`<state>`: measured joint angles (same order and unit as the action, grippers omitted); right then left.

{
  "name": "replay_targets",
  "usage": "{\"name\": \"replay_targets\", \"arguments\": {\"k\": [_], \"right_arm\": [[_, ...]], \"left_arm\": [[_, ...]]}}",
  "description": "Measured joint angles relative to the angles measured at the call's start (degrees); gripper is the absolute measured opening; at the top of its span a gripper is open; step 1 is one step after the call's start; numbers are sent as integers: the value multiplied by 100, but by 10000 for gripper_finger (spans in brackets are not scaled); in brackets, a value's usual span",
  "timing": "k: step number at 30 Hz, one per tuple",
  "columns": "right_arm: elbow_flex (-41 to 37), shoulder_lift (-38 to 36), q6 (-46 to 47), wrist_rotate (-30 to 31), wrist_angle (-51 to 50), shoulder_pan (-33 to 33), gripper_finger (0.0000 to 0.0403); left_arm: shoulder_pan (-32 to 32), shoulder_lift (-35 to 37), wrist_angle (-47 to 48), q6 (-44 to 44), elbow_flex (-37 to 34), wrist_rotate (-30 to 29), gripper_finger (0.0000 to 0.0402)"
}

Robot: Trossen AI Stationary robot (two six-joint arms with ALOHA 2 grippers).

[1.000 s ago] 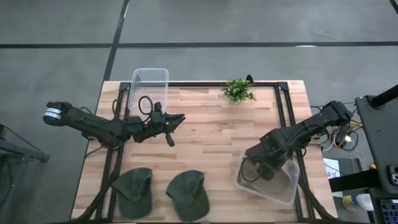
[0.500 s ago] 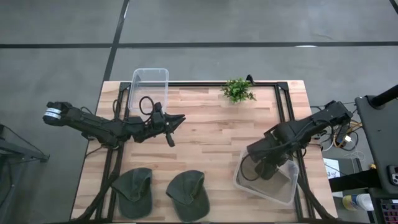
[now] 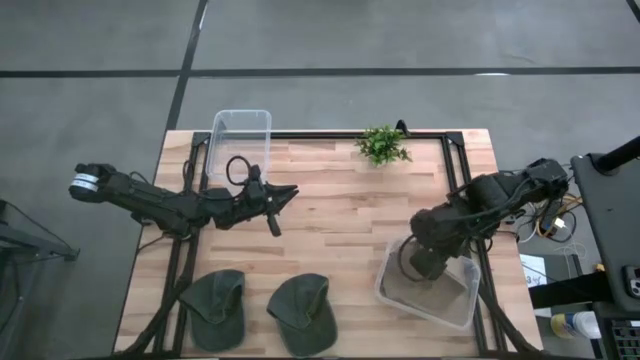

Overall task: Pick & Place hat
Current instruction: Put the right black cap into the top transparent bin

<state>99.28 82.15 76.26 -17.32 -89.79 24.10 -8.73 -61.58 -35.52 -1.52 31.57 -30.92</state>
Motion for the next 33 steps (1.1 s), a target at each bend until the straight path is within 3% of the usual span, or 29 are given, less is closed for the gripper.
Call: {"name": "replay_targets", "arguments": {"k": [9, 15, 20, 24, 29, 33], "right_arm": [[461, 0, -1580, 1855, 1254, 0, 201], [153, 53, -3225, 2484, 2829, 0, 201], [-151, 306, -4485, 2649, 3987, 0, 201], [-341, 638, -5297, 2650, 4700, 0, 201], [-363, 1261, -5447, 2644, 4680, 0, 201], [-354, 1796, -5349, 2544, 4645, 8, 201]], "left_arm": [[1, 0, 349, -22, -2, 2, 46], [0, 0, 500, -274, -2, 12, 46], [-1, 0, 753, -689, -2, 366, 46], [-2, 0, 925, -1080, -2, 1133, 46], [-6, 0, 1125, -1461, -2, 2223, 46], [-7, 0, 1311, -1563, -2, 2505, 46]]}}
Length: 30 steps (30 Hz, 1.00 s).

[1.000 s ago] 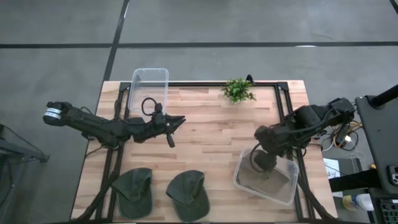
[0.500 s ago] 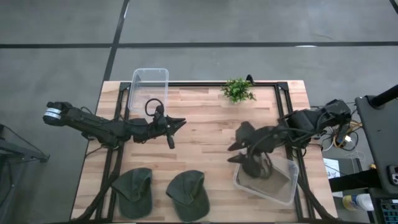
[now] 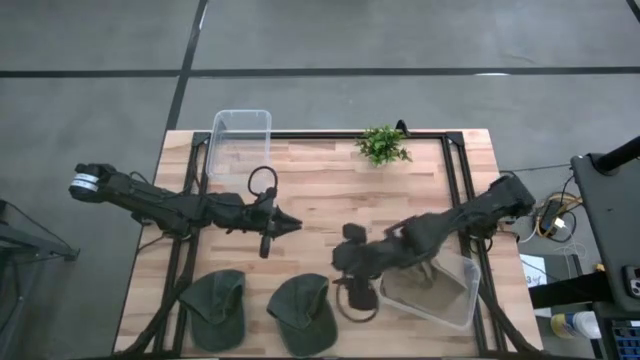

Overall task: Pick & Place hat
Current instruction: Put the right black cap into the top transparent bin

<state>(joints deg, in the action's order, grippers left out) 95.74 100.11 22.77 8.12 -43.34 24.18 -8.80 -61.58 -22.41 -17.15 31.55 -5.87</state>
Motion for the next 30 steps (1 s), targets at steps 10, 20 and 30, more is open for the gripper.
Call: {"name": "replay_targets", "arguments": {"k": [10, 20, 30], "right_arm": [[175, 997, 423, -962, 33, 5, 201], [173, 1228, 434, -1101, 70, 5, 201], [169, 1238, 1873, -1280, 69, 5, 201]], "left_arm": [[-125, 7, 547, -217, 0, 233, 46], [-661, 7, 843, -227, 0, 325, 46], [-714, 7, 887, -218, 0, 317, 46]]}}
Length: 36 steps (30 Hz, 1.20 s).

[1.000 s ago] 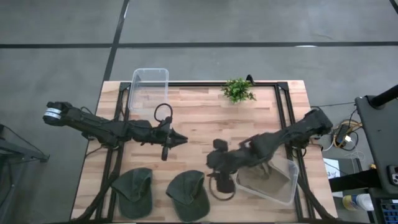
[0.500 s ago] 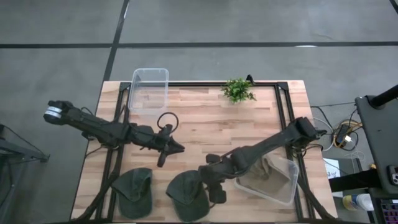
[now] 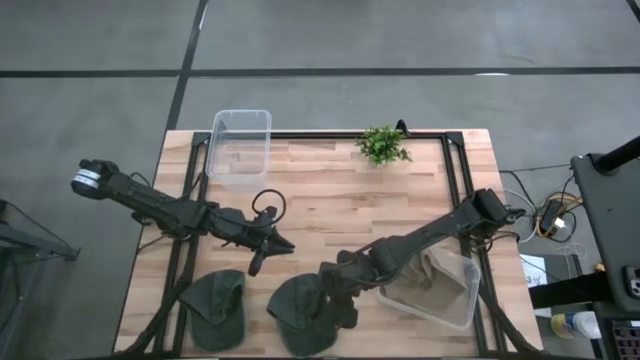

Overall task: Pick & Place hat
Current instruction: Put the right black cap into the top transparent bin

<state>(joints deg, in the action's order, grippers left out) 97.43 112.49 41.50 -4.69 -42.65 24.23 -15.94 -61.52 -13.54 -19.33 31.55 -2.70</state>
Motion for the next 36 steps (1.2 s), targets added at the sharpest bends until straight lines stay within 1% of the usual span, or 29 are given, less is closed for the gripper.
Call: {"name": "replay_targets", "arguments": {"k": [5, 10, 13, 18, 25, 31, 36], "right_arm": [[-3, 0, 752, -96, 2, 21, 201], [-13, 85, 1090, 60, 23, 31, 201], [-15, 249, 1233, 29, 43, 28, 201], [-27, 498, 1310, -71, 106, 28, 201], [-37, 866, 1424, -560, 191, 33, 201], [-37, 1140, 1272, -616, 362, 29, 199], [-52, 1144, 1009, -590, 645, 2, 181]], "left_arm": [[2, 0, 0, 2, -7, -20, 46], [2, 0, -2, -5, -7, -22, 46], [2, 0, -3, -6, -7, -21, 46], [2, 0, -11, -2, -9, -20, 46], [4, 0, -13, 3, -9, -20, 46], [8, 0, -11, 4, -9, -20, 46], [7, 0, 0, 2, -9, -20, 46]]}}
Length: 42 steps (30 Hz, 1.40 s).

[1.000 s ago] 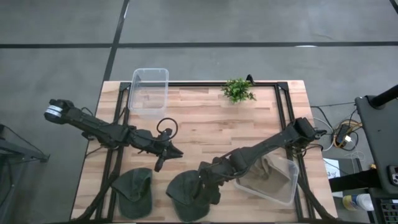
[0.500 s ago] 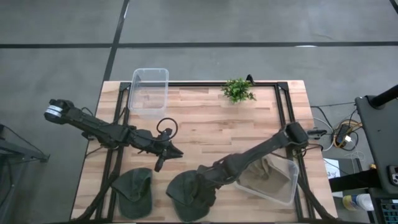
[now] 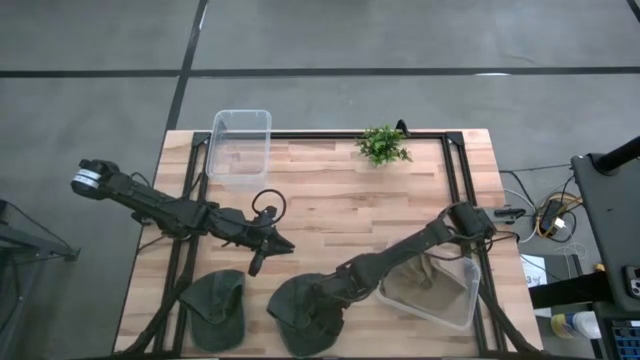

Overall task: Pick & Place hat
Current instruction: Put the right black cap into the top transparent bin

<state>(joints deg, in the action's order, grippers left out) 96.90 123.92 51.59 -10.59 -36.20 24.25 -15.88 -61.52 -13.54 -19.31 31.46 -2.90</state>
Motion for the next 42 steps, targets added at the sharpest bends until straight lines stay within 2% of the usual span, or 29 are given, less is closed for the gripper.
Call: {"name": "replay_targets", "arguments": {"k": [4, 11, 21, 32, 37, 42], "right_arm": [[2, -1, -204, 3, 106, -8, 142], [-50, -1, -508, -11, 150, -15, 22], [-19, -118, -847, 227, -276, -164, 12], [698, -536, -1604, 1835, -1826, -627, 12], [1215, -741, -1862, 2911, -2722, -907, 12], [2106, -828, -1994, 4054, -3757, -1113, 12]], "left_arm": [[0, 0, -1, -28, 0, 2, 46], [0, 0, -2, -33, 0, 2, 46], [0, 0, -37, -181, 0, 2, 46], [-5, 313, -885, -187, -2, 0, 46], [-13, 688, -1258, -180, -2, 17, 46], [-13, 967, -1231, -124, 0, 39, 46]]}}
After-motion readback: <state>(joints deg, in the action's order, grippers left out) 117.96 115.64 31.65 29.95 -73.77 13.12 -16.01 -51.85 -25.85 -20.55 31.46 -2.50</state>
